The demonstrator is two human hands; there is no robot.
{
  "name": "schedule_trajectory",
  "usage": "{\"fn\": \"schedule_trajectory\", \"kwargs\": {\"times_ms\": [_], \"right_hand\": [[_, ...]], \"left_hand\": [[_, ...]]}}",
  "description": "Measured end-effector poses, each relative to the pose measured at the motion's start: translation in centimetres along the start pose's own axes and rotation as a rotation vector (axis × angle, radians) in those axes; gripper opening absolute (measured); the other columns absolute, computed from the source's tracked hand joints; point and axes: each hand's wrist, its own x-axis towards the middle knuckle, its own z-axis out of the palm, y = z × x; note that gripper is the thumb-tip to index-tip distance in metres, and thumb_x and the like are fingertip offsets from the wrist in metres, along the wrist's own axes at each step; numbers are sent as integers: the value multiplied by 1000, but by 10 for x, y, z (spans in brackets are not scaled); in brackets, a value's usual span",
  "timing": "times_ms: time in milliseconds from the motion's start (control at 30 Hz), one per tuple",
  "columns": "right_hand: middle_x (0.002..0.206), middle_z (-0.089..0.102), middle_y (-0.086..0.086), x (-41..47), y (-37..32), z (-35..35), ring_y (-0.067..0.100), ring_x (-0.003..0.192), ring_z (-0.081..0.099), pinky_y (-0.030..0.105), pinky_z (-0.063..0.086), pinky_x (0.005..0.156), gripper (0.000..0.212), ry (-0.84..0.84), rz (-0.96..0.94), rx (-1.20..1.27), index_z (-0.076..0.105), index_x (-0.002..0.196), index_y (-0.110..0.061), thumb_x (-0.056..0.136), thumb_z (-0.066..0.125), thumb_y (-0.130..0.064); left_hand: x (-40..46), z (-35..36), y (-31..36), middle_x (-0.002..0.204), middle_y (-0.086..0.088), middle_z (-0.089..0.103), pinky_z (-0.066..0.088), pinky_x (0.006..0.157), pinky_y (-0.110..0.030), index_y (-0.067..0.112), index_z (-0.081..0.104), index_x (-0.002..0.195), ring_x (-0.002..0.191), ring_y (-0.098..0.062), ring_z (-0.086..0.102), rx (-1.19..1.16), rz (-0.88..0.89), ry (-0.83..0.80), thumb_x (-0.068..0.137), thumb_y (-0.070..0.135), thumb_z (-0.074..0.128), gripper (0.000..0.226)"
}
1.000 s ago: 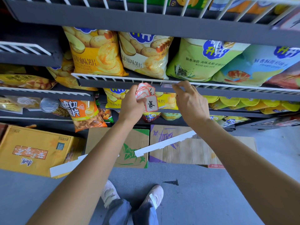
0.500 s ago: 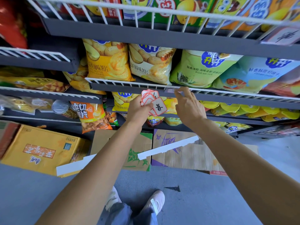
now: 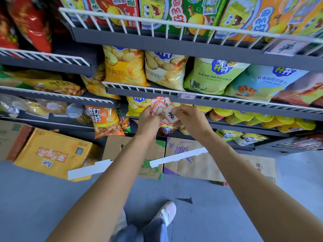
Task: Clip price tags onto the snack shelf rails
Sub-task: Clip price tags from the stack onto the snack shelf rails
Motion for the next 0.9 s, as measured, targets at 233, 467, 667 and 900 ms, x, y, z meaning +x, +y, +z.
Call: {"fn": "schedule_trajectory", "kwargs": {"times_ms": [233,467,667,900], "right_hand": [[61,65,6,-38,-48,17,2,44,52,19,39,46,8,55,-80,47,64,79,-10,87,63,-12],[62,66,6,-91,-106,54,6,48,58,12,38,41,4,8,-171,-25,67,87,-12,83,66,-14],[60,61,-3,-156,-166,98,-4,40,52,8,40,44,9,-45,-306,10,63,84,-16,81,68,-9],[58,58,-1,-244,-271,180,4,46,51,23,45,52,8,-213,-523,18,65,76,-12,84,67,-12]], "left_hand": [[-45,-43,27,97,-5,64,46,97,-43,24,58,85,98,-24,60,9,41,-20,93,3,52,24],[-104,-119,53,79,2,63,52,63,-19,14,59,89,70,-8,61,51,216,26,93,10,53,9],[-177,-199,74,80,0,67,56,75,-34,17,61,82,70,-13,65,44,264,65,91,8,57,13],[-285,-326,110,86,-4,69,53,82,-36,17,66,87,82,-19,66,-93,365,254,92,9,56,13]]}}
